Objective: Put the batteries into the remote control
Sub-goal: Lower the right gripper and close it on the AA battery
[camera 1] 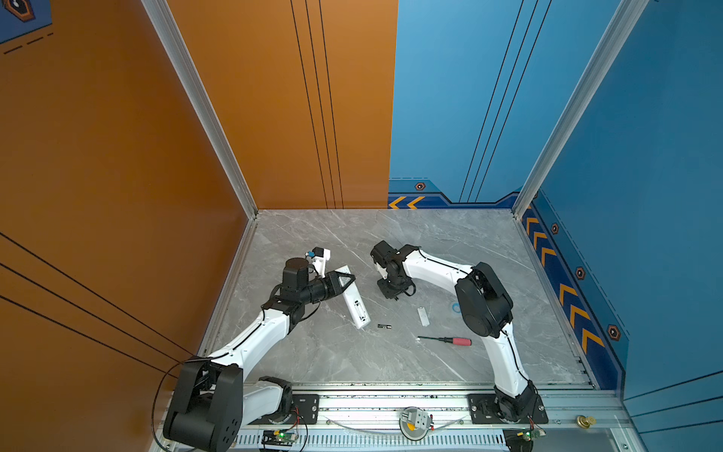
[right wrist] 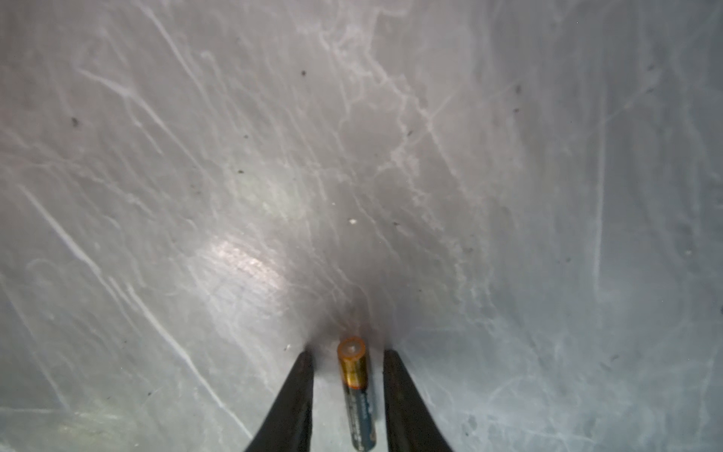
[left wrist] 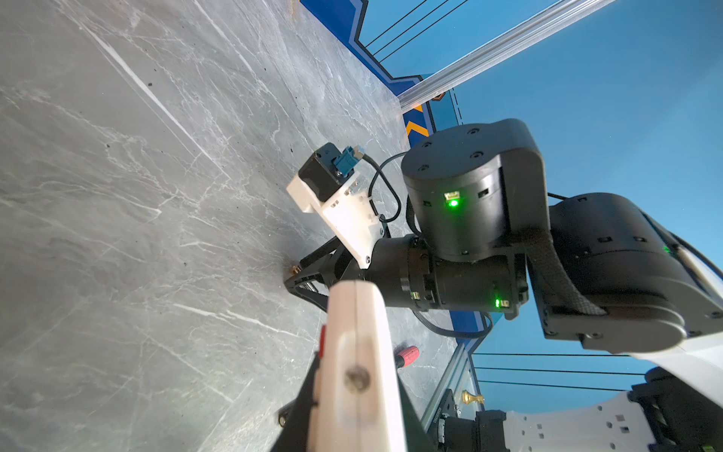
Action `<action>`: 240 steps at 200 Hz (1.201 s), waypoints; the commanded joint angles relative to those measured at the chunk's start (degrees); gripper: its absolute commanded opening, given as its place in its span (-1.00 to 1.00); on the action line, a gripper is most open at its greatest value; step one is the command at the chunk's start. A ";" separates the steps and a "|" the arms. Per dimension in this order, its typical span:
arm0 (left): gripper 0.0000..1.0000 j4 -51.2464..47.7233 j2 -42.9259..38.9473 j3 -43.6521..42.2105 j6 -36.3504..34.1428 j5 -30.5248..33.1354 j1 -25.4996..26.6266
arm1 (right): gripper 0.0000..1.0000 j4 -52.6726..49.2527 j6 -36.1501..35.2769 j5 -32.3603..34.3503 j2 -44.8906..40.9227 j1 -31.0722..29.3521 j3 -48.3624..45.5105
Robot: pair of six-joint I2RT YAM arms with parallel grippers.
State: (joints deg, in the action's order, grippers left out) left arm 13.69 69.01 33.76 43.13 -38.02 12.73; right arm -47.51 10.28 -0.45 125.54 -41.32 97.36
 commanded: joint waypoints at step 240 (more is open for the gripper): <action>-1.00 1.86 -0.38 -1.06 0.11 -1.29 -0.53 | -0.98 -1.62 -0.03 -0.08 2.09 -0.60 1.32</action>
State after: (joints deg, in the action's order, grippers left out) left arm 13.93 69.01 33.74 43.13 -38.02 12.73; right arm -47.51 10.31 -1.08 126.02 -41.69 98.10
